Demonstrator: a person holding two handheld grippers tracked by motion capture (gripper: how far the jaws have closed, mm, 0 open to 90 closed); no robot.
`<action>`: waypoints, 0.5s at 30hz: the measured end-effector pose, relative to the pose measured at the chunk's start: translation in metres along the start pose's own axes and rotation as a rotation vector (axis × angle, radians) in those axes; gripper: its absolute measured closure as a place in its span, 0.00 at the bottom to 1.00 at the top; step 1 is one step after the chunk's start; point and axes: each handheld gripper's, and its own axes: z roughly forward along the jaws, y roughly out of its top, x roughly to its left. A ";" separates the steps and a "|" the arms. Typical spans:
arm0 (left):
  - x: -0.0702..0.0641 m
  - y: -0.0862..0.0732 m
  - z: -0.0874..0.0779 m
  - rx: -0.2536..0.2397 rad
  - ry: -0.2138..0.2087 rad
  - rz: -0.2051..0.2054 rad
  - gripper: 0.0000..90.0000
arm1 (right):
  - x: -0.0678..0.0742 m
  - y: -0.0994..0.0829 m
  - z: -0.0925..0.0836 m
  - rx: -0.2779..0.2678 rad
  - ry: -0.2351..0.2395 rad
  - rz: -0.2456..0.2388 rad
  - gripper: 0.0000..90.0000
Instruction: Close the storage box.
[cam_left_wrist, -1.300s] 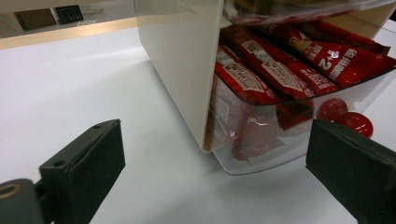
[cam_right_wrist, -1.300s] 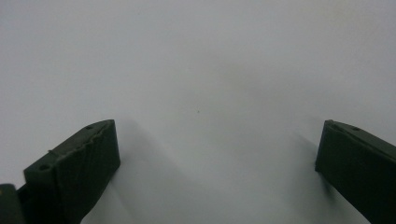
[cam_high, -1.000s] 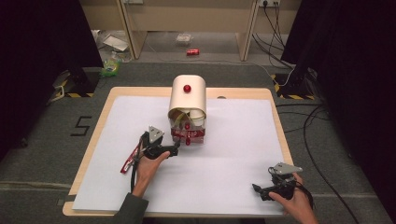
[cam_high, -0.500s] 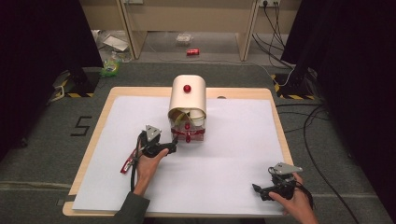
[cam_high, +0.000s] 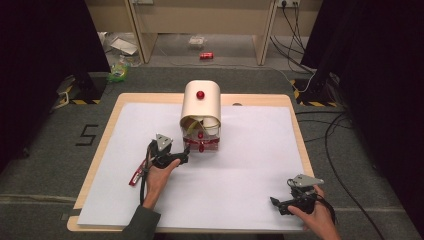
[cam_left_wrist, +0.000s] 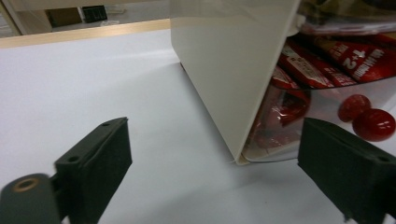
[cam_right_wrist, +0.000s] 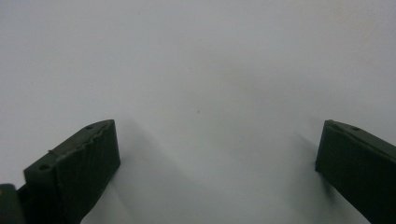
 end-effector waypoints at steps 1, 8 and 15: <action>-0.001 0.000 -0.001 0.000 -0.006 0.005 0.13 | 0.000 0.000 0.000 0.001 0.000 0.003 0.00; -0.002 -0.001 -0.007 0.014 -0.041 0.022 0.16 | 0.000 0.000 0.000 0.000 0.001 0.003 0.00; -0.006 0.000 -0.014 0.019 -0.059 0.034 0.16 | 0.000 0.000 0.000 0.000 0.001 0.004 0.00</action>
